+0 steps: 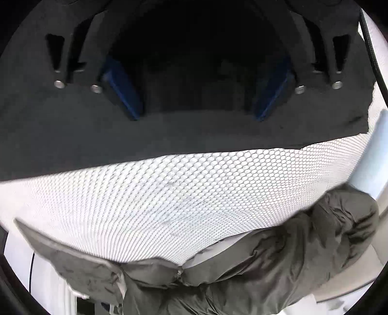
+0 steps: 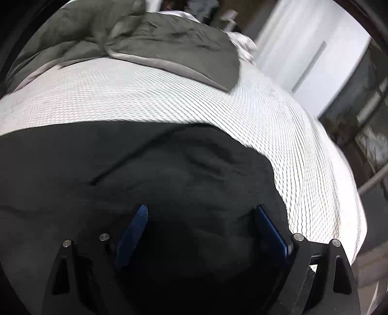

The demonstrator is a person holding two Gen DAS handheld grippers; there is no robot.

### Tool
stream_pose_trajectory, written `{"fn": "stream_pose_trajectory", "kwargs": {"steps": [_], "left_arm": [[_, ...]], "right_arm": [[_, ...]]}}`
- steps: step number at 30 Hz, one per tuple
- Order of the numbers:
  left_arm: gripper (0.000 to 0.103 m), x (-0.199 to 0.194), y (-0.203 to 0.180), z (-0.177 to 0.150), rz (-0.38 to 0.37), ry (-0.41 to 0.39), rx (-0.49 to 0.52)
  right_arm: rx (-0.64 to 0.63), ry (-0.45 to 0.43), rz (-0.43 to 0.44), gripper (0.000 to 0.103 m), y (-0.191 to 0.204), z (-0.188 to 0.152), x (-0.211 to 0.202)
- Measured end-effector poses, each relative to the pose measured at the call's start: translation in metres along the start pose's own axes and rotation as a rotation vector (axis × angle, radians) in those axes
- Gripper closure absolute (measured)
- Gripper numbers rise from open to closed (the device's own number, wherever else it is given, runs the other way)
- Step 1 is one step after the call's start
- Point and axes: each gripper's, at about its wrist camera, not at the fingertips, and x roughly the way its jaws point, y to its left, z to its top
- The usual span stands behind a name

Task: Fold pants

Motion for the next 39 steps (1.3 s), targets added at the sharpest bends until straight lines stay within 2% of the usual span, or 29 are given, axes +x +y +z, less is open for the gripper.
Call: {"fn": "stream_pose_trajectory", "kwargs": {"steps": [1,3,5,6,7,8,10,11,14,16,19,20,21,22,23,24,26,28,29,30,31,33,34,36,37,38,39], "left_arm": [[0.014,-0.003,-0.008,0.003,-0.099,0.004,-0.018],[0.016,-0.01,-0.039,0.004,-0.226,0.007,0.027],[0.018,-0.014,-0.083,0.002,-0.277,0.003,0.15],[0.018,-0.015,-0.1,-0.001,-0.265,-0.004,0.208],[0.018,-0.012,-0.11,-0.003,-0.25,-0.006,0.24],[0.018,-0.008,-0.118,-0.007,-0.21,0.006,0.265],[0.018,0.006,-0.106,-0.003,-0.204,0.04,0.201],[0.018,0.011,-0.088,0.001,-0.204,0.053,0.14],[0.016,0.024,-0.027,0.003,-0.039,0.048,0.029],[0.014,0.028,0.02,-0.001,0.026,0.051,-0.061],[0.02,0.024,0.072,-0.006,0.138,0.048,-0.146],[0.026,0.023,0.08,-0.004,0.142,0.044,-0.155],[0.027,0.012,0.083,-0.008,0.101,0.04,-0.167],[0.027,0.002,0.082,-0.011,0.049,0.033,-0.174],[0.027,-0.016,0.073,-0.017,-0.042,0.013,-0.165],[0.025,-0.027,0.067,-0.021,-0.092,-0.005,-0.143],[0.021,-0.046,0.038,-0.033,-0.178,-0.044,-0.037],[0.019,-0.048,-0.001,-0.045,-0.208,-0.04,0.103],[0.019,-0.04,-0.02,-0.052,-0.194,0.001,0.178],[0.019,-0.03,-0.028,-0.055,-0.17,0.03,0.202],[0.018,-0.022,-0.03,-0.059,-0.154,0.055,0.207],[0.017,-0.02,-0.011,-0.058,-0.174,0.069,0.128],[0.017,-0.02,-0.003,-0.057,-0.147,0.067,0.111],[0.014,-0.023,0.032,-0.061,-0.032,0.056,0.064],[0.014,-0.023,0.048,-0.065,0.015,0.064,0.033],[0.014,-0.024,0.065,-0.069,0.047,0.069,-0.006],[0.019,-0.026,0.077,-0.073,0.039,0.069,-0.038]], "right_arm": [[-0.003,-0.018,0.028,0.011,0.009,-0.002,-0.01],[-0.015,-0.062,0.136,0.011,0.034,0.007,-0.031],[-0.051,-0.079,0.248,0.011,0.063,0.012,-0.046],[-0.08,-0.075,0.291,0.011,0.072,0.011,-0.045],[-0.136,-0.058,0.336,0.011,0.098,0.01,-0.045],[-0.17,-0.044,0.345,0.011,0.108,0.008,-0.044],[-0.255,0.002,0.305,0.012,0.136,0.002,-0.035],[-0.259,0.006,0.302,0.012,0.136,-0.002,-0.03],[-0.193,0.038,0.312,0.011,0.108,-0.017,-0.045],[-0.158,0.054,0.293,0.01,0.094,-0.026,-0.045],[-0.116,0.063,0.297,0.009,0.082,-0.034,-0.044],[-0.12,0.058,0.292,0.009,0.082,-0.035,-0.047],[-0.125,0.047,0.285,0.009,0.083,-0.032,-0.049],[-0.131,0.032,0.271,0.009,0.084,-0.034,-0.055],[-0.138,0.015,0.268,0.009,0.088,-0.036,-0.065],[-0.142,-0.003,0.302,0.009,0.094,-0.038,-0.077],[-0.15,-0.035,0.401,0.009,0.096,-0.054,-0.087],[-0.166,-0.065,0.464,0.009,0.115,-0.06,-0.11],[-0.179,-0.067,0.476,0.009,0.13,-0.068,-0.119],[-0.216,-0.065,0.487,0.009,0.145,-0.071,-0.123],[-0.247,-0.062,0.483,0.009,0.151,-0.06,-0.111],[-0.328,-0.057,0.423,0.009,0.165,-0.063,-0.103],[-0.347,-0.054,0.402,0.009,0.165,-0.065,-0.097],[-0.331,-0.042,0.376,0.009,0.141,-0.057,-0.081],[-0.32,-0.041,0.356,0.009,0.12,-0.046,-0.059],[-0.306,-0.04,0.325,0.009,0.108,-0.047,-0.056],[-0.282,-0.037,0.298,0.008,0.092,-0.049,-0.05]]}}
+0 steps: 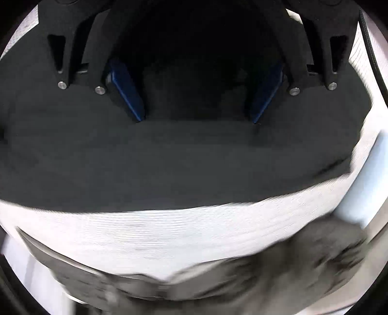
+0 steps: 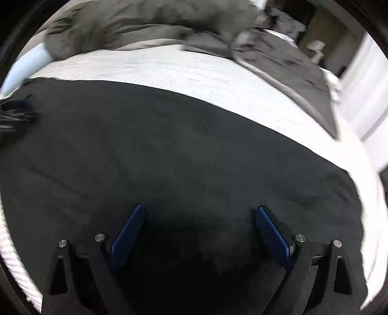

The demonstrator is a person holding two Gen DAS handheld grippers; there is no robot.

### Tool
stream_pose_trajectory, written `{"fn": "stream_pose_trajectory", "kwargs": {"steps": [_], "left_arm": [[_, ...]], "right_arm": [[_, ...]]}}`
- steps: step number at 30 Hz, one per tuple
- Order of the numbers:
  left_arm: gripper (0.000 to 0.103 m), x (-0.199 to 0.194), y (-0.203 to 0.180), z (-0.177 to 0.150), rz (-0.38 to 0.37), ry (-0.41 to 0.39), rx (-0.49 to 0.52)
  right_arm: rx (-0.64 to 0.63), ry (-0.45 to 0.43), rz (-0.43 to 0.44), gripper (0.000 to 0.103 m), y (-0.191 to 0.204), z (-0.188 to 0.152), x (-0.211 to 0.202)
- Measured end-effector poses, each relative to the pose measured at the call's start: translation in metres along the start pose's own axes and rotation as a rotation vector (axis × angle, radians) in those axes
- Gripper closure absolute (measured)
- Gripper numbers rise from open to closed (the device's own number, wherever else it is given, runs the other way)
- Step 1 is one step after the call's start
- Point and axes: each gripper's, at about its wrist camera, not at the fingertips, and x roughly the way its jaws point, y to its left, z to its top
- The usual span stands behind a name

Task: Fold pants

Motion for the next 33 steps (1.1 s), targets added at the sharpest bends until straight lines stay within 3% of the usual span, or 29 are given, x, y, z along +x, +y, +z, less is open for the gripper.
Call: {"fn": "stream_pose_trajectory", "kwargs": {"steps": [2,5,7,10,11,13,14,16,17,20,23,24,25,26,28,30,33], "left_arm": [[0.024,-0.008,0.015,-0.007,-0.061,-0.006,-0.02],[0.024,-0.034,0.004,-0.02,0.002,-0.032,0.051],[0.024,-0.039,-0.011,-0.015,-0.047,-0.052,0.066],[0.023,-0.057,-0.062,-0.018,-0.25,-0.078,0.122],[0.022,-0.06,-0.094,-0.025,-0.311,-0.073,0.192],[0.022,-0.059,-0.135,-0.036,-0.339,-0.053,0.307],[0.022,-0.056,-0.157,-0.044,-0.317,-0.047,0.38],[0.019,-0.055,-0.174,-0.057,-0.277,-0.036,0.423],[0.016,-0.055,-0.172,-0.06,-0.295,-0.04,0.414],[0.005,-0.046,-0.145,-0.058,-0.328,-0.018,0.343],[0.005,-0.044,-0.124,-0.057,-0.329,-0.013,0.307],[0.005,-0.045,-0.12,-0.058,-0.321,-0.015,0.305],[0.004,-0.04,-0.114,-0.053,-0.311,-0.015,0.305],[0.001,-0.034,-0.105,-0.051,-0.3,-0.013,0.301],[0.0,-0.036,-0.107,-0.057,-0.294,-0.005,0.288],[0.002,-0.038,-0.107,-0.06,-0.282,-0.008,0.29],[0.01,-0.039,-0.103,-0.038,-0.309,-0.031,0.27]], "right_arm": [[0.067,0.011,0.02,0.007,-0.03,-0.012,0.003],[0.14,0.011,-0.027,0.007,-0.05,-0.026,-0.012],[0.155,-0.014,-0.04,0.007,-0.047,-0.031,-0.026],[0.129,-0.088,0.078,0.007,-0.014,-0.03,-0.048],[0.106,-0.1,0.105,0.007,-0.002,-0.029,-0.051],[-0.01,-0.12,0.154,0.007,0.041,-0.023,-0.054],[-0.058,-0.11,0.148,0.007,0.062,-0.026,-0.055],[-0.115,-0.075,0.104,0.007,0.077,-0.031,-0.042],[-0.122,-0.074,0.112,0.008,0.073,-0.035,-0.042],[-0.1,-0.046,0.125,0.007,0.023,-0.053,-0.049],[-0.012,0.014,-0.12,0.007,-0.042,-0.087,-0.055],[0.061,0.036,-0.174,0.009,-0.073,-0.1,-0.054],[0.138,0.033,-0.156,0.008,-0.098,-0.111,-0.055],[0.223,0.029,-0.204,0.007,-0.125,-0.123,-0.057],[0.272,0.009,-0.29,0.007,-0.149,-0.134,-0.062],[0.296,-0.018,-0.27,0.007,-0.155,-0.134,-0.067],[0.257,-0.081,-0.251,0.007,-0.135,-0.116,-0.08]]}}
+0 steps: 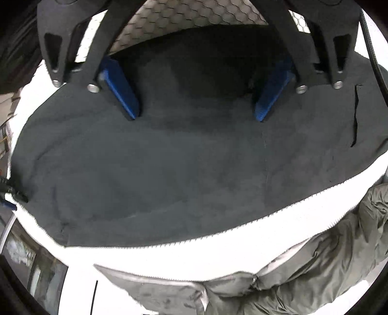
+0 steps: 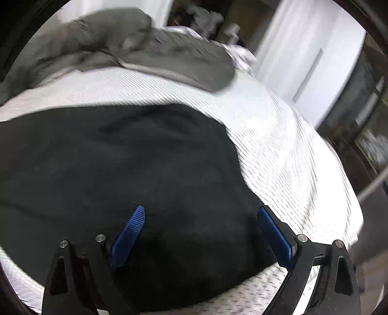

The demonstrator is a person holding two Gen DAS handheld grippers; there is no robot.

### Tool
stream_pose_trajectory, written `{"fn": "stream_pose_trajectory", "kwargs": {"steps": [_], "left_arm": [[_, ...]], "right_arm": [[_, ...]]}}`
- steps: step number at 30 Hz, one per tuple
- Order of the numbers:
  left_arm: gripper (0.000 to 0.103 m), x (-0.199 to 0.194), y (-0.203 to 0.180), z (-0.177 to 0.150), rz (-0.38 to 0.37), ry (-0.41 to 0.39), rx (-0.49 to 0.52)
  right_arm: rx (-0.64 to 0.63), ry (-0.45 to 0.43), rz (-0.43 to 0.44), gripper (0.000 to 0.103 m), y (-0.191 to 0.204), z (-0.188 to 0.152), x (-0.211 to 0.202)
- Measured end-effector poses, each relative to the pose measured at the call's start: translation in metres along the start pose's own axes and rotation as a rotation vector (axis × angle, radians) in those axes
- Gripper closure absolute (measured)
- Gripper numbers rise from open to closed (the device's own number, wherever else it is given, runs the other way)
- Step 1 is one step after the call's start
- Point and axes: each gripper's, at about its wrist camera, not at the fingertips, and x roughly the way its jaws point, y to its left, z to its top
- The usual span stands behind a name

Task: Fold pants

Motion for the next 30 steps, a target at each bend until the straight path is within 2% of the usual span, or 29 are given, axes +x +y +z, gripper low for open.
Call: {"fn": "stream_pose_trajectory", "kwargs": {"steps": [3,5,7,9,11,12,15,17,19,20,22,23,25,27,30], "left_arm": [[0.01,-0.008,-0.01,0.019,-0.095,-0.063,-0.025],[0.01,0.001,-0.025,0.03,-0.121,-0.05,-0.023],[0.01,0.016,-0.044,0.039,-0.122,-0.032,0.02],[0.01,0.036,-0.058,0.046,-0.073,0.019,0.09],[0.01,0.047,-0.051,0.049,-0.04,0.046,0.081],[0.01,0.046,-0.04,0.05,-0.029,0.047,0.061],[0.01,0.035,0.003,0.043,0.058,0.034,0.013],[0.006,0.029,0.05,0.032,0.153,0.04,-0.067],[0.004,0.022,0.088,0.02,0.172,0.028,-0.156],[0.004,0.016,0.106,0.014,0.169,0.022,-0.209],[0.004,0.007,0.127,0.007,0.262,0.023,-0.254],[0.006,0.005,0.133,0.005,0.285,0.022,-0.27],[0.01,0.002,0.134,0.007,0.269,0.019,-0.294],[0.013,-0.003,0.118,0.016,0.282,-0.002,-0.272],[0.012,-0.007,0.077,0.043,0.149,-0.059,-0.187]], "right_arm": [[-0.018,-0.059,0.137,0.007,0.043,0.016,-0.018],[-0.033,-0.054,0.262,0.007,0.089,0.028,-0.021],[-0.109,-0.05,0.351,0.007,0.132,0.039,-0.017],[-0.224,-0.037,0.341,0.007,0.176,0.045,-0.013],[-0.338,0.002,0.248,0.008,0.198,0.045,0.005],[-0.353,0.011,0.208,0.008,0.196,0.042,0.013],[-0.228,0.07,0.183,0.007,0.143,0.045,0.028],[-0.16,0.093,0.037,0.007,0.093,0.036,0.04],[-0.072,0.11,-0.083,0.007,0.038,0.025,0.052],[-0.012,0.113,-0.096,0.006,0.014,0.02,0.054],[0.084,0.097,-0.082,0.006,-0.02,0.011,0.049],[0.104,0.097,-0.101,0.006,-0.028,0.009,0.048],[0.117,0.09,-0.099,0.006,-0.03,0.016,0.047],[0.095,0.06,-0.087,0.006,-0.023,0.025,0.039],[0.031,-0.008,0.018,0.006,0.015,0.044,0.014]]}}
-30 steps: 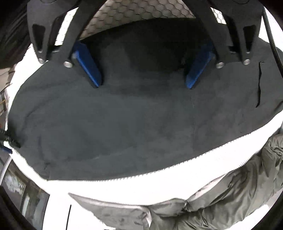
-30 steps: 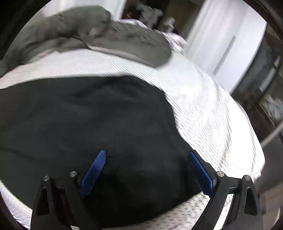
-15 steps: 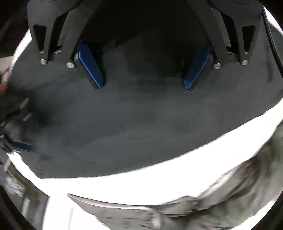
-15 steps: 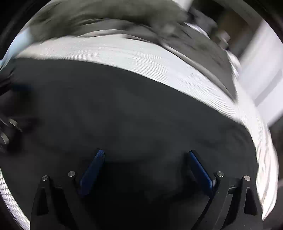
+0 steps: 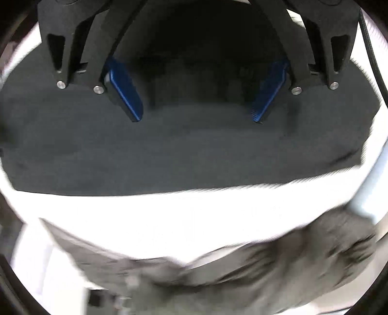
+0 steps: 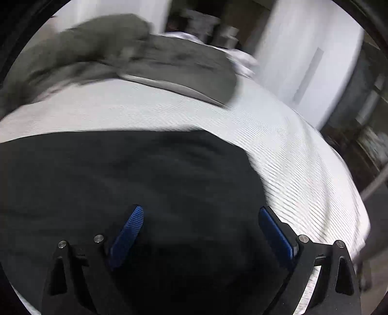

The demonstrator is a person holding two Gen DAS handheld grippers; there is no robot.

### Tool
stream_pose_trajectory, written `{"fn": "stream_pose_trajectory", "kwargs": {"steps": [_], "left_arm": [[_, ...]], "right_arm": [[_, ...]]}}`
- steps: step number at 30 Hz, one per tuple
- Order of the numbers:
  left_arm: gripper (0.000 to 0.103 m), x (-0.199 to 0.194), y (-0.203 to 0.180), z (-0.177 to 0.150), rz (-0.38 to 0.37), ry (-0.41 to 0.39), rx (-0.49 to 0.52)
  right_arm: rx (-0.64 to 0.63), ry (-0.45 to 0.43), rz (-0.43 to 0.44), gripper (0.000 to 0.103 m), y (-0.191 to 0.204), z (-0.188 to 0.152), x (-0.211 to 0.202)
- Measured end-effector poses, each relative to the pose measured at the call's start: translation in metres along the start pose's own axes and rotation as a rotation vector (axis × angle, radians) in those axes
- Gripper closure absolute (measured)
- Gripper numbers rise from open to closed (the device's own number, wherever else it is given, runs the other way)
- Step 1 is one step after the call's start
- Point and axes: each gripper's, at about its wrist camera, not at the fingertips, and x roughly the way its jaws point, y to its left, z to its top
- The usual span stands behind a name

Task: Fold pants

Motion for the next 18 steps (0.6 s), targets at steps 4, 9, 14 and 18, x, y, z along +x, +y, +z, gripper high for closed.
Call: {"fn": "stream_pose_trajectory", "kwargs": {"steps": [4,9,14,18], "left_arm": [[0.012,0.027,-0.071,0.026,-0.079,0.027,0.115],[0.012,0.075,-0.105,0.042,-0.102,0.125,0.128],[0.012,0.075,-0.044,0.052,0.039,0.109,0.003],[0.007,0.066,0.018,0.042,0.099,0.091,-0.073]], "right_arm": [[-0.094,-0.003,0.218,0.006,0.079,0.022,-0.007],[-0.219,0.123,0.335,0.006,0.15,0.021,0.036],[-0.134,0.125,0.058,0.006,0.087,0.024,0.054],[-0.044,0.15,-0.208,0.006,0.016,0.009,0.068]]}}
